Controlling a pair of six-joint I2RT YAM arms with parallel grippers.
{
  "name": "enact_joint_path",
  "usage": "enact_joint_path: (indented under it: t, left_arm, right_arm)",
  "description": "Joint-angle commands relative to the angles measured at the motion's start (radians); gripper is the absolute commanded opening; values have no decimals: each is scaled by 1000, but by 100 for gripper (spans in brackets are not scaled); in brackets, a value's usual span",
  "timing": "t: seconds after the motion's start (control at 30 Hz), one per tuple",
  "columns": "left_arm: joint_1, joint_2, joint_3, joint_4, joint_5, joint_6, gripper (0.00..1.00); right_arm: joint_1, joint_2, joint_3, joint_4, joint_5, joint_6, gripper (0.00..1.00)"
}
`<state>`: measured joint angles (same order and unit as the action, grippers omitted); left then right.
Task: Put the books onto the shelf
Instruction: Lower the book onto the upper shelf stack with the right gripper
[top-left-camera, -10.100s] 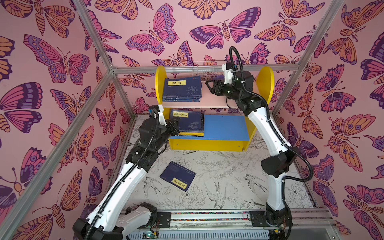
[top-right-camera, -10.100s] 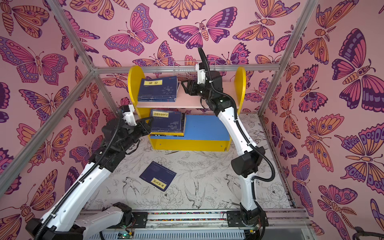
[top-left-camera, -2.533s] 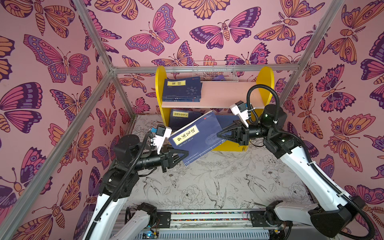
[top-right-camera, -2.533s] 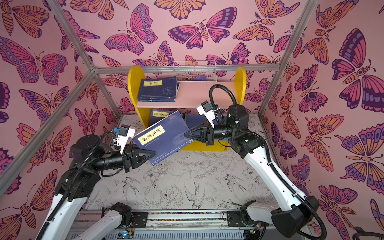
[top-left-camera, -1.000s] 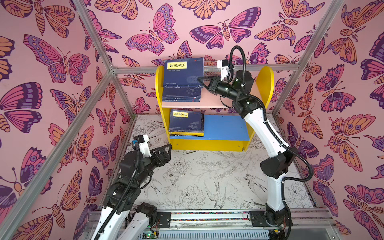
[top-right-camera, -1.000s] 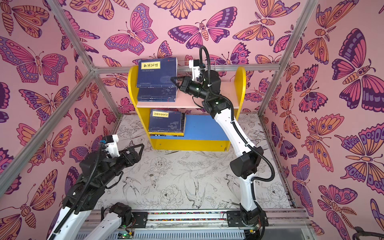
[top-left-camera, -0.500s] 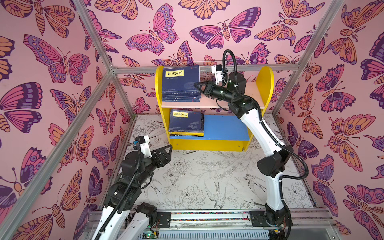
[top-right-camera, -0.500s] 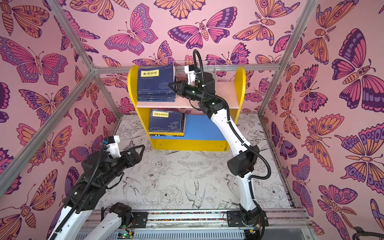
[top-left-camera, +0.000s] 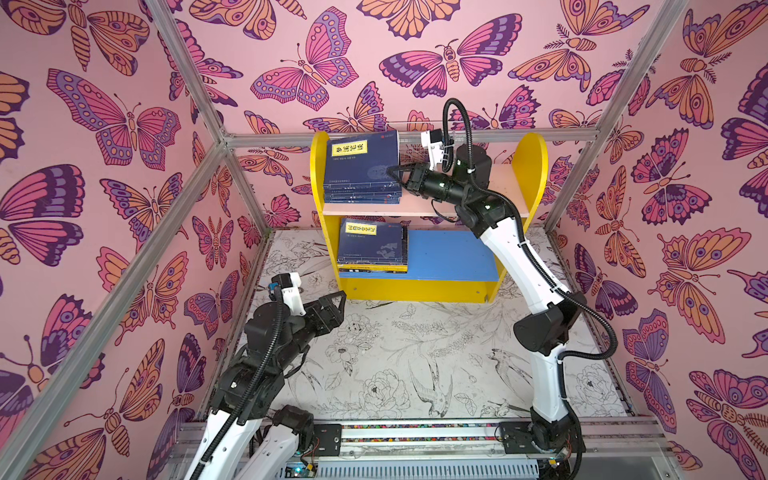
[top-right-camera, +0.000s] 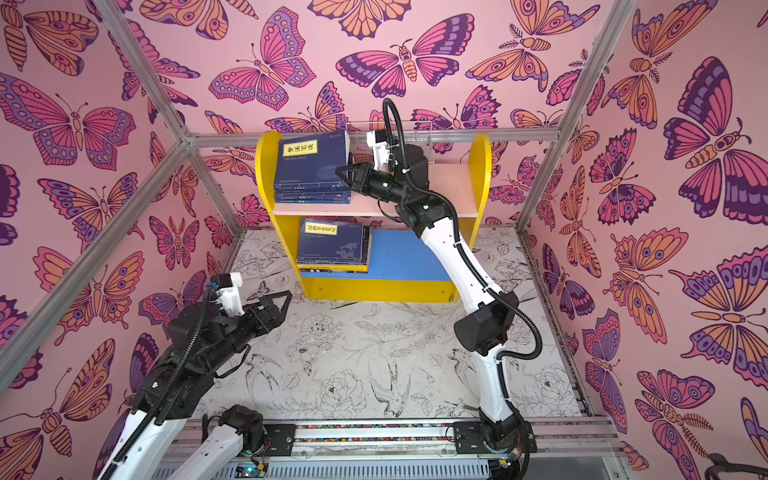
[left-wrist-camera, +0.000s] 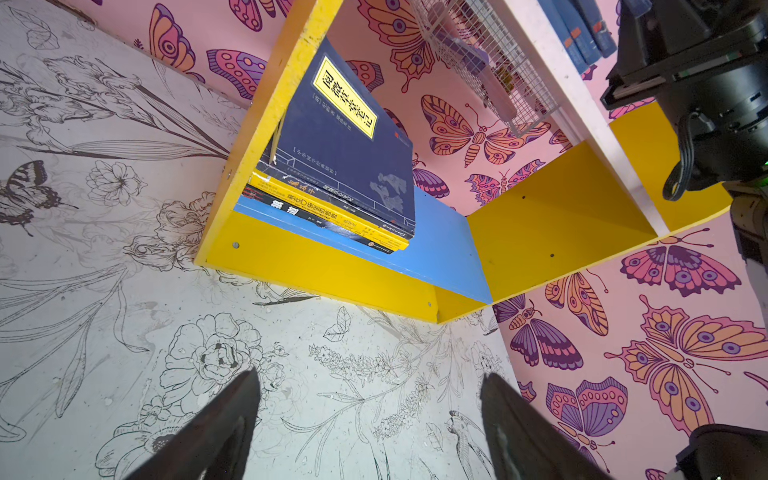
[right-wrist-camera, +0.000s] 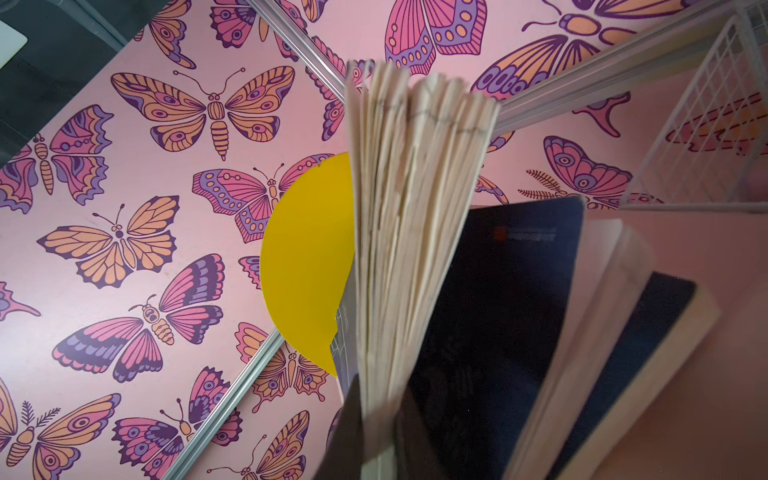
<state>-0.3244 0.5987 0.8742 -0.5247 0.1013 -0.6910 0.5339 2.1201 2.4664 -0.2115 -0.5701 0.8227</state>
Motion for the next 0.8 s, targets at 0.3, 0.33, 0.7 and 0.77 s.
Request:
enact_joint_path:
  t: [0.3,0.33,0.7,0.77]
  left_arm:
    - [6,4,-26,12,30,-9,86]
    - [6,5,-27,14,33,-9,87]
    - [6,11,-24,19,38,-7,88]
    - [7,15,-23,20,40,-7,88]
  right_arm:
    - [12,-81,-50,112,-49,66,5]
    - [11,-91,-67,132,-47,74,4]
    - [-2,-123,-103,119,-27,67,4]
    - [-1,-117,-100,108,-25,63,4]
